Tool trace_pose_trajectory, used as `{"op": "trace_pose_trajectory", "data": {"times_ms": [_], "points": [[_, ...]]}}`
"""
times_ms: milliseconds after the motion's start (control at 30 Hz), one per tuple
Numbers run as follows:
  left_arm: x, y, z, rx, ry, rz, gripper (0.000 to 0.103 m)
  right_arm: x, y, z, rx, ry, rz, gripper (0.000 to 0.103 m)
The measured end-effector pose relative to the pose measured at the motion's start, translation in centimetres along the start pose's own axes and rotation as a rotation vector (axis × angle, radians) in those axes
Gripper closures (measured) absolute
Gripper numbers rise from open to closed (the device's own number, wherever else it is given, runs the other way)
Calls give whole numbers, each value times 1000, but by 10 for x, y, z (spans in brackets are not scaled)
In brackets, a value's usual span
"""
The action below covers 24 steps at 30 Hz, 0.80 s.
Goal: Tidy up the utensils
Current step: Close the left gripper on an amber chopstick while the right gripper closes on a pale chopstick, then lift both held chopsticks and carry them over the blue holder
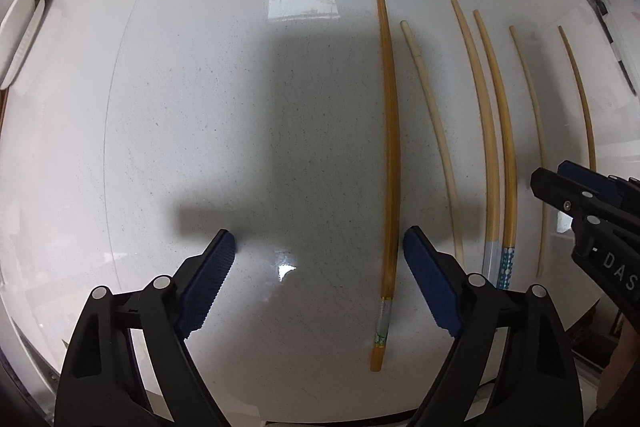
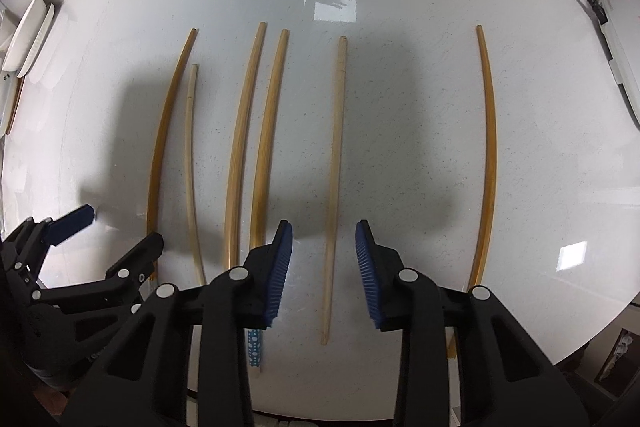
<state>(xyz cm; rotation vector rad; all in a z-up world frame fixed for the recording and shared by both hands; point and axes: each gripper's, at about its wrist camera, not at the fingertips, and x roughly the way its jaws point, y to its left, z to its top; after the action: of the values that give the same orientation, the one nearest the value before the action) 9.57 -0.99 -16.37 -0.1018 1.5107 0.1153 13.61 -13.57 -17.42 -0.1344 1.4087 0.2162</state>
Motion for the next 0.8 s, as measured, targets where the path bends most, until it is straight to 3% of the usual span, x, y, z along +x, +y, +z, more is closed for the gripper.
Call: {"op": "trace_pose_trajectory", "data": {"times_ms": [200,367,433,800], "points": [[-3,-2,6,-9,11,1,34,8,-3,9,12,20,0,83],[-9,-6,7,2,23,3,68,11,-3,11,16,22,-10,95],[-11,-6,8,7,23,9,95,11,-2,11,11,19,-20,99],[-17,0,13,-13,32,-26,97,2,-1,3,7,6,-15,99]]}}
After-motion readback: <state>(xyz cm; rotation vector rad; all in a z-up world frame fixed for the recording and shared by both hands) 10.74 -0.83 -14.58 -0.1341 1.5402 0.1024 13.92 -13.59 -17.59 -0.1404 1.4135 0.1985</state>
